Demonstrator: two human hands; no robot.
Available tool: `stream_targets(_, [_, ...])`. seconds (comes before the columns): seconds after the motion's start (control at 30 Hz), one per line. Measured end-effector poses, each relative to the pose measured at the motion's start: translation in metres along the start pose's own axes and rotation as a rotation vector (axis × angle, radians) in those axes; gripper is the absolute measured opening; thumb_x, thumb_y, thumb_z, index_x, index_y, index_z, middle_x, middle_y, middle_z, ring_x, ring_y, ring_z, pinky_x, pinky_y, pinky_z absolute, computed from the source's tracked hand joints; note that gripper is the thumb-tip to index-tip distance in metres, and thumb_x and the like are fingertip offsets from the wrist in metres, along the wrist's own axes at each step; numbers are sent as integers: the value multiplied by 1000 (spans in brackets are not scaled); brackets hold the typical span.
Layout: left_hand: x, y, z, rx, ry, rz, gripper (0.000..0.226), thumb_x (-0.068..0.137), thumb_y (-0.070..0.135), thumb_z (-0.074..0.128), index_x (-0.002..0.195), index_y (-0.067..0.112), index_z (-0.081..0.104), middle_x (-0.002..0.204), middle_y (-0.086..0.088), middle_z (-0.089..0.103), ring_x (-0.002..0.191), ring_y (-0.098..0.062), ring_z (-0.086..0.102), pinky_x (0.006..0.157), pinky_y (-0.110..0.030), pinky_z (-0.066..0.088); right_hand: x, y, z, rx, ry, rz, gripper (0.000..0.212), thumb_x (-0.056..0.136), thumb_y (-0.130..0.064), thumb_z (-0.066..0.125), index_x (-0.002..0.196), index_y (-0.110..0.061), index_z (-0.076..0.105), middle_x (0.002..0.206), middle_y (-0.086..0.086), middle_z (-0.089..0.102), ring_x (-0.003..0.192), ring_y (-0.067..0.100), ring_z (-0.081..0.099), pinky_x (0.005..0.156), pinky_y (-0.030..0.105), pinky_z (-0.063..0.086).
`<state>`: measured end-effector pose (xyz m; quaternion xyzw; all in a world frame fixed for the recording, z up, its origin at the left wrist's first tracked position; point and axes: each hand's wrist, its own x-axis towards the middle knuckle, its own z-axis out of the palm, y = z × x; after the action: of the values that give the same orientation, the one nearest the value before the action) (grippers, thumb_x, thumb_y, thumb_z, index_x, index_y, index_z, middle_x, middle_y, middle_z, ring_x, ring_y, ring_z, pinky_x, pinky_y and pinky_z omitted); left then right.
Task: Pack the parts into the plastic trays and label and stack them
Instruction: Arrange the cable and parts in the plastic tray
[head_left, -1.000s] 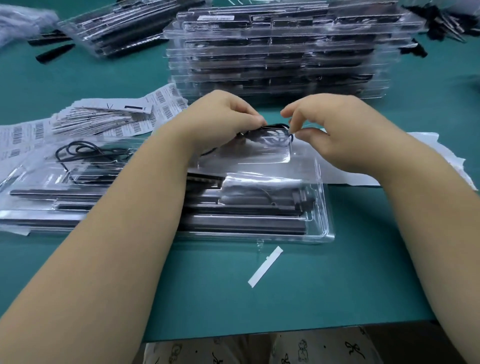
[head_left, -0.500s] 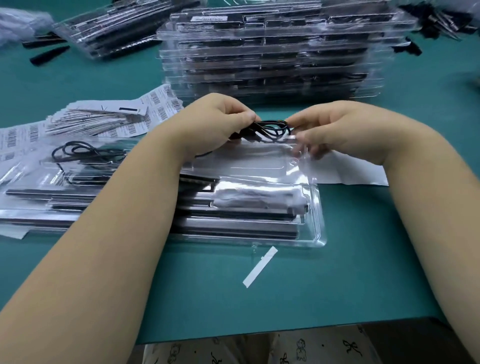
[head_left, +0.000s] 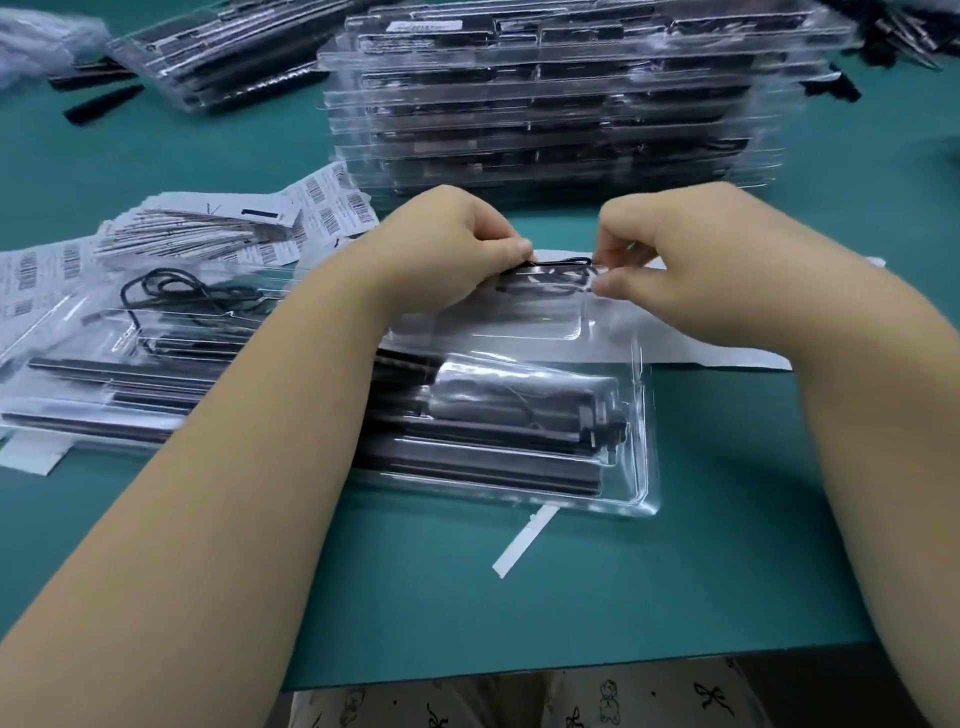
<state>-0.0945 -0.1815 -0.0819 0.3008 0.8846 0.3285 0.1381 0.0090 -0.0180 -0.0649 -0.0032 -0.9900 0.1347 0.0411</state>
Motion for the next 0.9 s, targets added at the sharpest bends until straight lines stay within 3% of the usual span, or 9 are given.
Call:
stream_targets(0.07, [1,-1,0,13,-2,4,22,94,37,54,91,27,74,60,6,65,41,-1,45,36,-12,35,1,-2,1,4,1,15,13,90,-30,59,86,-18,54,93,3,61,86,27,53,75,39,47])
stream_targets(0.2, [1,-2,0,-34,-31,-27,24,95,39,52,85,30,72,52,17,61,40,3,44,39,-8,34,3,-2,4,-13,42,-32,24,91,-25,58,73,-20,43,110,5,62,101,30,54,85,44,46])
stream_targets(0.33, [-1,1,0,-164,2,-38,40,93,47,51,77,20,75,70,6,72,52,4,57,47,-3,38,2,2,4,100,43,-3,25,90,-23,59,72,-20,42,93,-1,67,88,26,58,78,42,49])
stream_targets(0.4, [-1,1,2,-136,58,-22,41,91,50,53,71,22,76,65,9,70,50,6,55,44,-3,36,4,6,5,138,21,6,22,89,-25,60,74,-19,45,91,0,67,86,25,57,77,40,50])
stream_targets(0.53, [-1,-4,4,49,176,86,33,87,42,62,64,19,70,48,7,55,44,-1,44,45,-14,34,9,12,9,176,-10,8,9,91,-27,59,83,-25,54,85,-13,58,77,3,52,66,21,41])
stream_targets(0.6, [-2,-4,1,53,139,88,37,88,43,61,59,21,68,50,9,60,48,-2,53,51,-15,43,10,13,11,211,12,-8,4,90,-25,60,86,-25,58,83,-15,55,71,-5,49,59,10,35])
stream_targets(0.67, [-3,-3,0,78,98,64,41,89,48,57,60,21,70,62,3,68,63,-11,63,67,-29,54,11,13,11,277,37,-23,2,89,-21,62,87,-22,61,84,-13,59,70,-8,50,59,7,37])
stream_targets(0.83, [-3,-3,0,156,122,83,38,89,50,56,67,23,73,86,-2,63,72,-10,57,63,-24,44,12,12,13,433,-70,48,9,91,-15,57,84,-22,56,81,-18,70,81,10,63,71,31,50])
stream_targets(0.9, [-6,-4,-4,141,129,83,35,88,49,58,69,24,73,75,-2,64,62,-5,56,54,-19,42,12,12,14,469,-84,61,10,92,-14,55,85,-22,55,79,-22,69,78,14,62,72,36,52])
